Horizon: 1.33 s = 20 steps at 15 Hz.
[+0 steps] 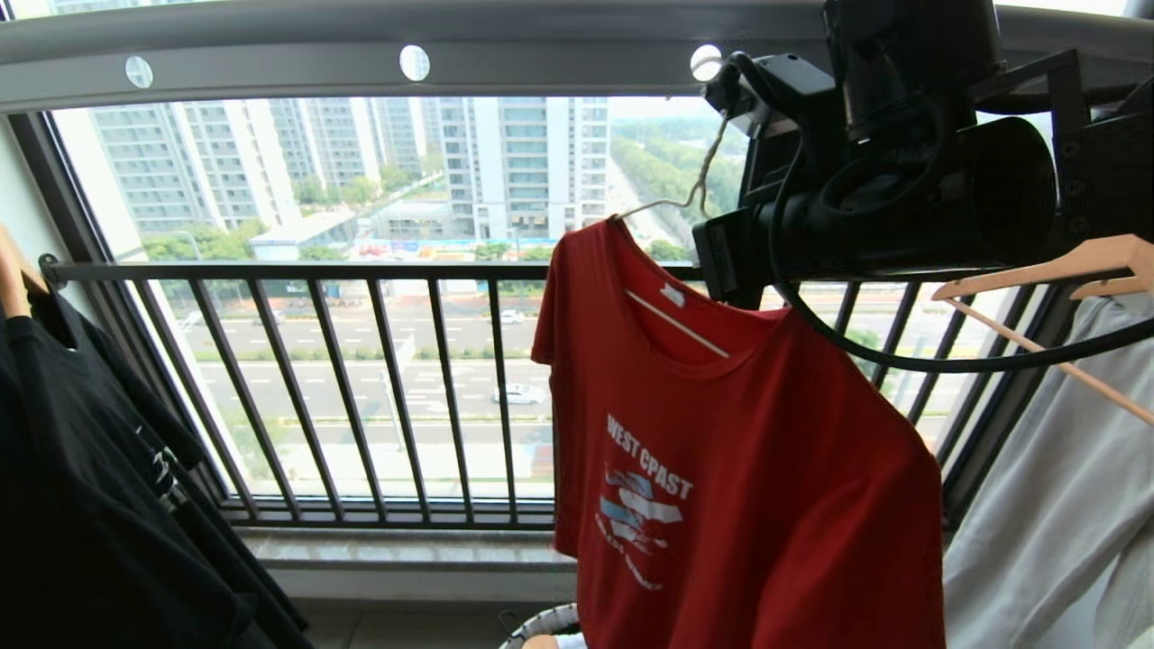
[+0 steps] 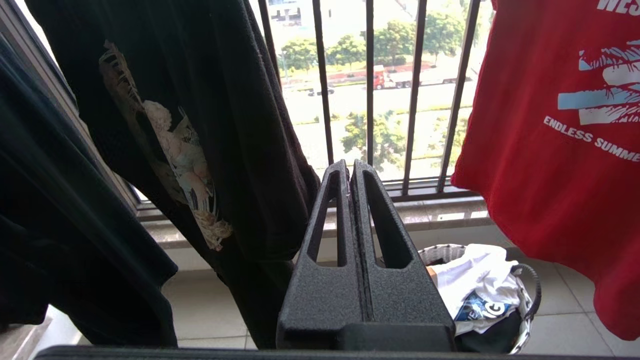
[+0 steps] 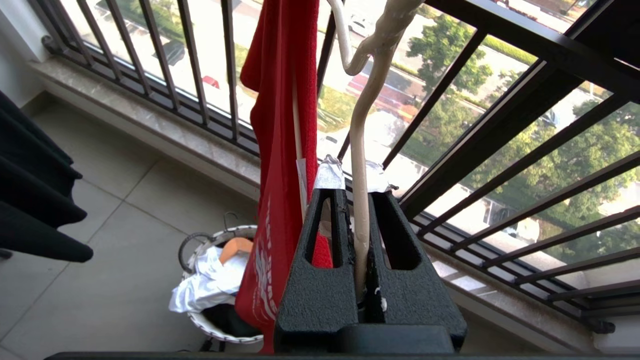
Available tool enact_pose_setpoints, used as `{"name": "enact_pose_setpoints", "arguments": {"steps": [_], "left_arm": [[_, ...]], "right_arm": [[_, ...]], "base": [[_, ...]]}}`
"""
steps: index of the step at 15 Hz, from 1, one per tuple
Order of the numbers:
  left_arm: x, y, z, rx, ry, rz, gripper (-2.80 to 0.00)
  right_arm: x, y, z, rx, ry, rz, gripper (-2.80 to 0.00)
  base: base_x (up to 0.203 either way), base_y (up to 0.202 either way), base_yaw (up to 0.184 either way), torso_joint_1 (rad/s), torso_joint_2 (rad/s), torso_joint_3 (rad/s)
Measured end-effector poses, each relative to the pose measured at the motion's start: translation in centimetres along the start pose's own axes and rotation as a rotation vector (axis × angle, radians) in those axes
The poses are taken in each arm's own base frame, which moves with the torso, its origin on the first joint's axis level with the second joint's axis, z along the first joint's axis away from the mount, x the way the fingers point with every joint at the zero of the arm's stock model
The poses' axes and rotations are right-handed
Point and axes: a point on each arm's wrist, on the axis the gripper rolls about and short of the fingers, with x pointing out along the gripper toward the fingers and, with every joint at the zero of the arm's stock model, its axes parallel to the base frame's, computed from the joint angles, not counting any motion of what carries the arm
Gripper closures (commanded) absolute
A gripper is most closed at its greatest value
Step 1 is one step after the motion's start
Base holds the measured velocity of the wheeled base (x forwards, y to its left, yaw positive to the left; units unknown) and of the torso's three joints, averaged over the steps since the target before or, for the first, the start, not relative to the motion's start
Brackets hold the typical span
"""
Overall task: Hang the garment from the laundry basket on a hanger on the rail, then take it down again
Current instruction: Take the clothes off the clothes rack
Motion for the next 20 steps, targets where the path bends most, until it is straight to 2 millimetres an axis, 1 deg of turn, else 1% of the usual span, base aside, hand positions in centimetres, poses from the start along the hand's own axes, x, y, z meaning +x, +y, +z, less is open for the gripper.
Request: {"name": "enact_pose_setpoints", "arguments": {"steps": [6, 10, 12, 14, 18, 20], "left_arm": [[0.0, 0.0, 0.0, 0.000, 0.000, 0.000, 0.00], [0.0, 0.0, 0.0, 0.000, 0.000, 0.000, 0.00], [0.0, 0.0, 0.0, 0.000, 0.000, 0.000, 0.00], [0.0, 0.0, 0.0, 0.000, 0.000, 0.000, 0.00], [0.0, 0.0, 0.0, 0.000, 0.000, -0.001, 0.00], [0.0, 0.0, 0.0, 0.000, 0.000, 0.000, 0.00]], "right_arm": [[-1.3, -0.3, 0.2, 0.000, -0.011, -0.006, 0.00], [-2.3, -0.3, -0.7, -0.009, 0.008, -0.005, 0.00], [-2.4, -0.2, -1.4, -0.015, 0.028, -0.002, 0.00], [-2.4, -0.2, -1.7, -0.014, 0.028, -0.005, 0.00], [-2.2, -0.1, -0.8, 0.012, -0.061, -0.025, 0.00], [-2.1, 0.4, -0.5, 0.019, -0.094, -0.040, 0.00]], "base": [[0.000, 0.000, 0.000, 0.000, 0.00, 0.000], [0.000, 0.000, 0.000, 0.000, 0.00, 0.000], [0.000, 0.000, 0.000, 0.000, 0.00, 0.000], [0.000, 0.000, 0.000, 0.000, 0.00, 0.000], [0.000, 0.000, 0.000, 0.000, 0.00, 0.000], [0.000, 0.000, 0.000, 0.000, 0.00, 0.000]]}}
